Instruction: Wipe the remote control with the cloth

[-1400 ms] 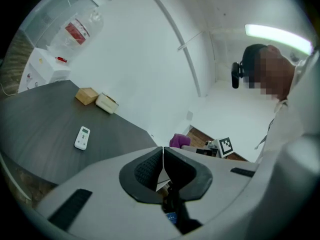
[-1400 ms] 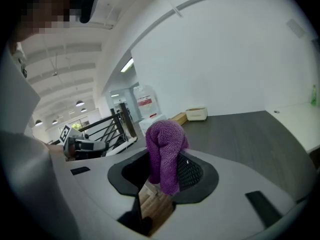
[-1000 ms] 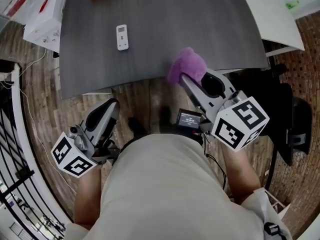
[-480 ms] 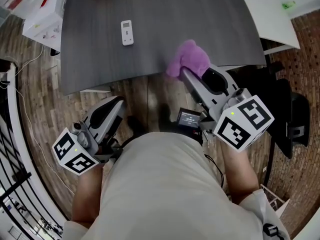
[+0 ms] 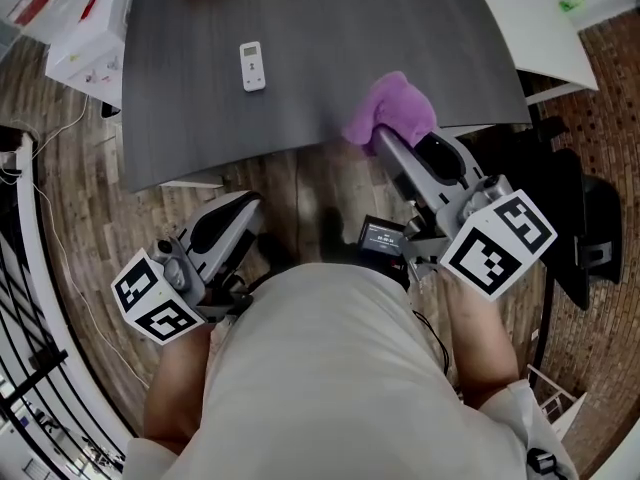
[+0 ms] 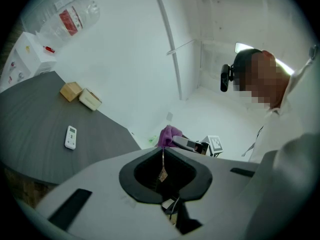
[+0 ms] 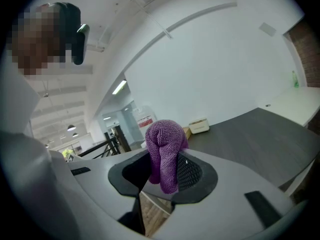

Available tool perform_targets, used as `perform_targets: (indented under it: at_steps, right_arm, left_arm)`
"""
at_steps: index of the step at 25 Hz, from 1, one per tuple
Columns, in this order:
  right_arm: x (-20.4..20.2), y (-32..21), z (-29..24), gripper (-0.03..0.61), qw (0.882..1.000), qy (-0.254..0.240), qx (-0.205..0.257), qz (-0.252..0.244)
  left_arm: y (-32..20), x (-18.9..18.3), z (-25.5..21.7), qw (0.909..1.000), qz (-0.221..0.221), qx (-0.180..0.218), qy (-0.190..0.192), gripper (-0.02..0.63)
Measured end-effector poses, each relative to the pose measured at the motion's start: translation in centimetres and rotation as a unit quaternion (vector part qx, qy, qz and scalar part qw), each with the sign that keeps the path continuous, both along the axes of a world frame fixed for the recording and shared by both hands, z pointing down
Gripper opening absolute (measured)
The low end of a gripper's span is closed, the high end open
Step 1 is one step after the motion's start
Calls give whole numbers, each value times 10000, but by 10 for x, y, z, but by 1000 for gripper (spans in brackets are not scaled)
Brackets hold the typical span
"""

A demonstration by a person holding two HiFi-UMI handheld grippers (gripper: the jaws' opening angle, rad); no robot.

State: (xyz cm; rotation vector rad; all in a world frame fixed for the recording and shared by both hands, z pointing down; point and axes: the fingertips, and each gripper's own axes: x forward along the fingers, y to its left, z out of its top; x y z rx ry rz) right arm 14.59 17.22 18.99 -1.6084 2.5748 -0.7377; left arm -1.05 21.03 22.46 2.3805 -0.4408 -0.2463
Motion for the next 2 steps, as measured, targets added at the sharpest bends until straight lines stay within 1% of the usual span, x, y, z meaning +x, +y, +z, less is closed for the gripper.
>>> perform_targets:
  at_steps: [2]
  right_arm:
    - [5, 0, 0, 130, 9999, -80, 34, 53]
  left_arm:
    - [0, 2, 2, 10000, 28, -10, 19, 11]
